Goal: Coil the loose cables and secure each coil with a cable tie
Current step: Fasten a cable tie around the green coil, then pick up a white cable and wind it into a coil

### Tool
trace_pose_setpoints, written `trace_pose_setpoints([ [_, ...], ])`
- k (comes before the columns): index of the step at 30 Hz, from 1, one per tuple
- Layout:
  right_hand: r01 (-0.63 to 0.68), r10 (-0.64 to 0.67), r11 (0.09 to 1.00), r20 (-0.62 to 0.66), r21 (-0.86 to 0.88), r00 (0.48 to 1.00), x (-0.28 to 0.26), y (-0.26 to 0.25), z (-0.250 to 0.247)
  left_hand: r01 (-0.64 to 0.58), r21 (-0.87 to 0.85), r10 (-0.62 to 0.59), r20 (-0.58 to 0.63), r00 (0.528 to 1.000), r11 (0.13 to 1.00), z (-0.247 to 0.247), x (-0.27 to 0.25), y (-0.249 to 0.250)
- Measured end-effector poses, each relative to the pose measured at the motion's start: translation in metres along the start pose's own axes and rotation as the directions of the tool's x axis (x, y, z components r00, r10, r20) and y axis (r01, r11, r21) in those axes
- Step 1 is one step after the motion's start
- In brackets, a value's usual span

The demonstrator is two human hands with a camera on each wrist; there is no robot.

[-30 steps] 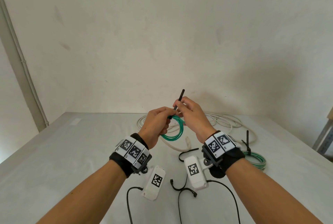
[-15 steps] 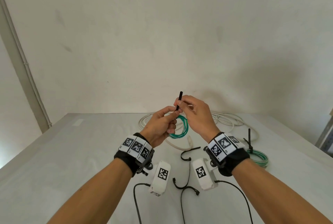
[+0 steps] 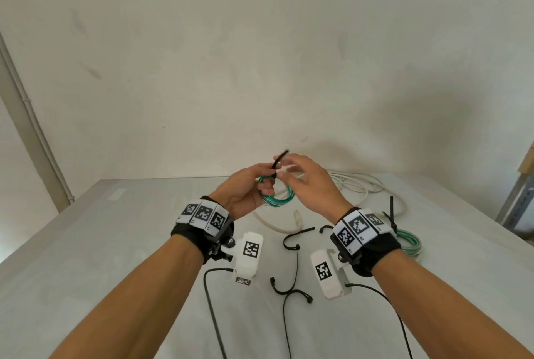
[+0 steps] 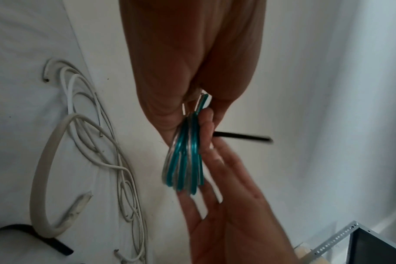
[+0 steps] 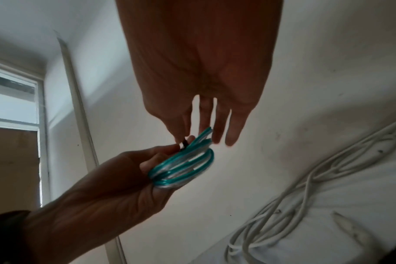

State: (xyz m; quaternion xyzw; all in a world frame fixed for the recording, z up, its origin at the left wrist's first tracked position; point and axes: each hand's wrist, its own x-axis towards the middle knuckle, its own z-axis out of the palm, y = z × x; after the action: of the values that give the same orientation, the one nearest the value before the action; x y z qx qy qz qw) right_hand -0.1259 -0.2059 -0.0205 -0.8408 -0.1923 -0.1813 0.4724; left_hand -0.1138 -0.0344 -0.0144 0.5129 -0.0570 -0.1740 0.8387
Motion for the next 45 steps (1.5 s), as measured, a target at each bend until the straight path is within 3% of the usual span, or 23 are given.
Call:
trace_pose_setpoints([
  [2,-0.157,0.151,0.980,0.061,0.122,0.987,-0.004,0.009,0.001,-0.009,-0.073,0.006,-0.040,0.999,0.997,-0.004,0.001,0.000],
  [5,-0.341,0.318,0.851,0.124,0.399,0.940,-0.011,0.016,-0.001,-0.022,-0.056,0.019,-0.056,0.998,0.998,-0.006,-0.001,-0.007],
  [9,-0.408,0.384,0.762,0.156,0.503,0.910,-0.012,0.024,-0.008,-0.085,0.295,0.132,-0.143,0.981,0.952,-0.002,-0.003,-0.025],
  [12,-0.441,0.445,0.846,0.059,0.299,0.893,-0.008,0.033,-0.010,-0.135,0.431,0.229,-0.176,0.957,0.892,0.000,0.003,-0.040],
  [15,-0.407,0.408,0.903,0.019,0.137,0.913,-0.012,0.036,-0.012,-0.148,0.472,0.251,-0.163,0.954,0.869,0.003,0.007,-0.047],
  [20,-0.283,0.282,0.956,-0.031,-0.075,0.959,-0.026,0.039,-0.025,-0.105,0.494,0.176,-0.099,0.979,0.863,0.015,0.010,-0.043],
  [23,-0.348,0.340,0.931,-0.081,-0.111,0.937,-0.030,0.055,-0.048,-0.044,0.564,0.096,-0.063,0.993,0.825,0.021,0.011,-0.042],
  [27,-0.530,0.495,0.836,-0.223,-0.139,0.840,-0.038,0.090,-0.101,0.009,0.603,0.036,-0.062,0.997,0.798,0.017,0.013,-0.041],
  [31,-0.700,0.596,0.645,-0.371,-0.306,0.712,-0.056,0.132,-0.147,0.043,0.602,-0.016,-0.050,0.999,0.798,0.017,0.011,-0.043],
  [34,-0.745,0.604,0.518,-0.437,-0.420,0.667,-0.073,0.146,-0.159,0.063,0.605,-0.048,-0.042,0.998,0.794,0.019,0.009,-0.046],
  [37,-0.751,0.610,0.429,-0.453,-0.502,0.650,-0.086,0.153,-0.159,0.074,0.613,-0.065,-0.038,0.997,0.786,0.022,0.008,-0.050],
  [42,-0.725,0.645,0.364,-0.404,-0.584,0.649,-0.091,0.148,-0.146,0.081,0.629,-0.087,-0.021,0.996,0.774,0.021,0.008,-0.054],
  [45,-0.675,0.567,0.325,-0.436,-0.662,0.699,-0.083,0.132,-0.138,0.075,0.635,-0.089,-0.011,0.996,0.769,0.020,0.008,-0.052],
])
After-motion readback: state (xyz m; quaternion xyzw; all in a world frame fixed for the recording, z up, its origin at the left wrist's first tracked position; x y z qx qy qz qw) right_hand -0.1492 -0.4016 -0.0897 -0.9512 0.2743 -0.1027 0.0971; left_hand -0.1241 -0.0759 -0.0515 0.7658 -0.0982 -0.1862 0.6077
